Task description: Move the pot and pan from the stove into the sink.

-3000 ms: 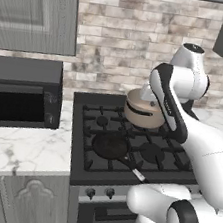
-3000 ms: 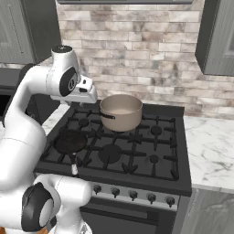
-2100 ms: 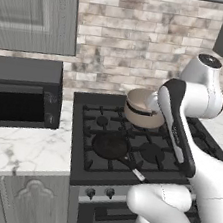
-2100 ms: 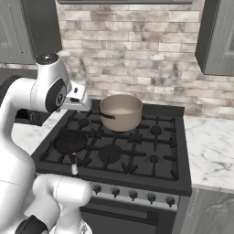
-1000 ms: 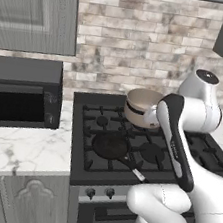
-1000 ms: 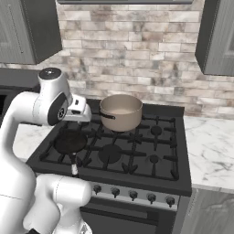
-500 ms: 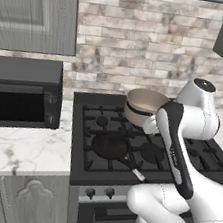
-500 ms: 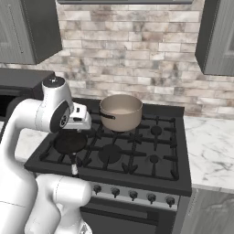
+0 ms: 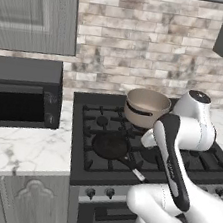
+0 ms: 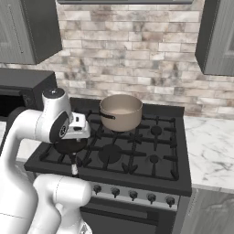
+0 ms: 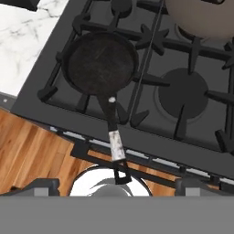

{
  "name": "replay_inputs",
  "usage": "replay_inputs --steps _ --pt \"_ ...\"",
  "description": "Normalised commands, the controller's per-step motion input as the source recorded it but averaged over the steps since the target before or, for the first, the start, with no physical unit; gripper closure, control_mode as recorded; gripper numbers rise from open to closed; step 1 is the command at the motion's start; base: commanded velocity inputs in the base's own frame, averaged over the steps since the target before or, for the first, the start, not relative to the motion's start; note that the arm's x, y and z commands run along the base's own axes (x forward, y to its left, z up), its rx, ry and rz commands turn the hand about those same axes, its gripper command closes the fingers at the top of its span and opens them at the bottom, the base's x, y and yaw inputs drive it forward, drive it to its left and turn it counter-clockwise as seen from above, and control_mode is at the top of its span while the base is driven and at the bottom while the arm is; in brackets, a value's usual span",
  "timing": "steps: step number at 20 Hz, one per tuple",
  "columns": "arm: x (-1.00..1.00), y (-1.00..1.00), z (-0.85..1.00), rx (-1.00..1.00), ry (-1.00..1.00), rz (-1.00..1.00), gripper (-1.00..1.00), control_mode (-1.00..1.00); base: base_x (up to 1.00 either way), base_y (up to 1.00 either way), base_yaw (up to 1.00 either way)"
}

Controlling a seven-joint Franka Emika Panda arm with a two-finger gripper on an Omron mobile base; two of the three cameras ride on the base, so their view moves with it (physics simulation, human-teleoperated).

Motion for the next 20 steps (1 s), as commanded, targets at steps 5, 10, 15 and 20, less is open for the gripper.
replay_inputs --steps 5,10,15,20 --pt "-0.05 0.03 -0.39 -0.01 0.06 0.06 -1.0 -1.0 0.0 0.0 0.0" --pt "0.0 0.02 -0.4 0.0 0.09 0.06 -1.0 -1.0 0.0 0.0 0.0" --pt "0.0 0.02 -0.41 0.0 0.08 0.06 -1.0 -1.0 0.0 0.0 0.0" --pt "0.04 0.03 -0.38 0.0 0.06 0.06 -1.0 -1.0 0.0 0.0 0.0"
